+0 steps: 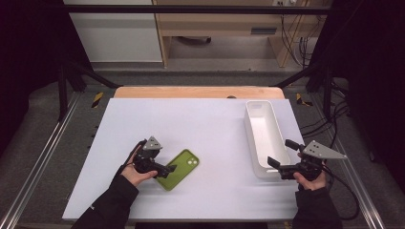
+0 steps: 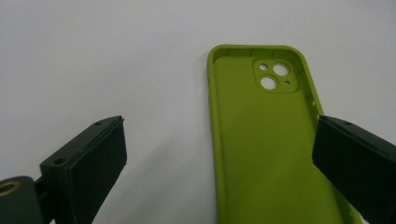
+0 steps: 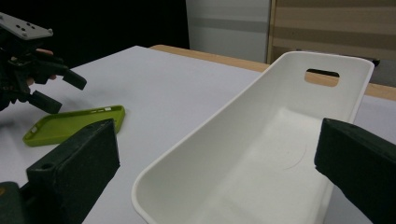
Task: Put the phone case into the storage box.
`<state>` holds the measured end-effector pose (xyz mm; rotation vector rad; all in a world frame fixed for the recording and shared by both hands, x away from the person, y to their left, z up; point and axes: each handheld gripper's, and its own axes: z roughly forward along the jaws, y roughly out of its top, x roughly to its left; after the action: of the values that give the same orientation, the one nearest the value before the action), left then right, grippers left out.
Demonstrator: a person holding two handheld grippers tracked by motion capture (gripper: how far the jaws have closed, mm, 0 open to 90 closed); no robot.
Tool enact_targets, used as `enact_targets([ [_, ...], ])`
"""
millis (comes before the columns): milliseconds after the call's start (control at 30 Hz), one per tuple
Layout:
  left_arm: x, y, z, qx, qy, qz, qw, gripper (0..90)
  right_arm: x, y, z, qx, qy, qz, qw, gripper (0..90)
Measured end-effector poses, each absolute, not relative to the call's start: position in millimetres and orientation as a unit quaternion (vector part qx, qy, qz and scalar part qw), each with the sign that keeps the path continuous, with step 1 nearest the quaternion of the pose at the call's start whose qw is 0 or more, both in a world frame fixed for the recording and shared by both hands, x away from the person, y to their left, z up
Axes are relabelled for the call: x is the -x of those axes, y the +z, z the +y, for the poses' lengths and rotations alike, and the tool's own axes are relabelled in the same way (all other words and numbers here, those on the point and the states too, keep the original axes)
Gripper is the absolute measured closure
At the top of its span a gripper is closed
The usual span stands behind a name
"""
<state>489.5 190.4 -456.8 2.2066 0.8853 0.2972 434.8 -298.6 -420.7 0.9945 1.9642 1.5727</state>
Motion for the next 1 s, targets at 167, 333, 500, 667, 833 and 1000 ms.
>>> enact_targets([
  [167, -490.2, -459.5, 190.1, -0.859, 0.113, 0.349, 0.358, 5.3, -434.9, -420.8, -298.5, -0.359, 0.567, 0.709, 0.216, 0.5],
  [333, -490.6, -461.8, 189.2, -0.860, 0.115, 0.354, 0.348, 9.9, -435.0, -420.8, -298.7, -0.359, 0.566, 0.709, 0.217, 0.5],
  [500, -490.7, -462.7, 188.6, -0.860, 0.119, 0.358, 0.344, 14.8, -435.0, -420.9, -298.4, -0.360, 0.566, 0.709, 0.217, 0.5],
  [667, -490.8, -463.4, 187.4, -0.861, 0.113, 0.359, 0.341, 26.2, -435.3, -421.0, -298.7, -0.360, 0.566, 0.709, 0.218, 0.5],
  [833, -490.3, -461.6, 188.4, -0.859, 0.113, 0.364, 0.342, 36.7, -435.4, -421.0, -298.7, -0.359, 0.566, 0.709, 0.218, 0.5],
  [1000, -488.8, -461.3, 187.5, -0.861, 0.118, 0.366, 0.332, 44.6, -435.5, -421.0, -298.9, -0.359, 0.566, 0.709, 0.218, 0.5],
])
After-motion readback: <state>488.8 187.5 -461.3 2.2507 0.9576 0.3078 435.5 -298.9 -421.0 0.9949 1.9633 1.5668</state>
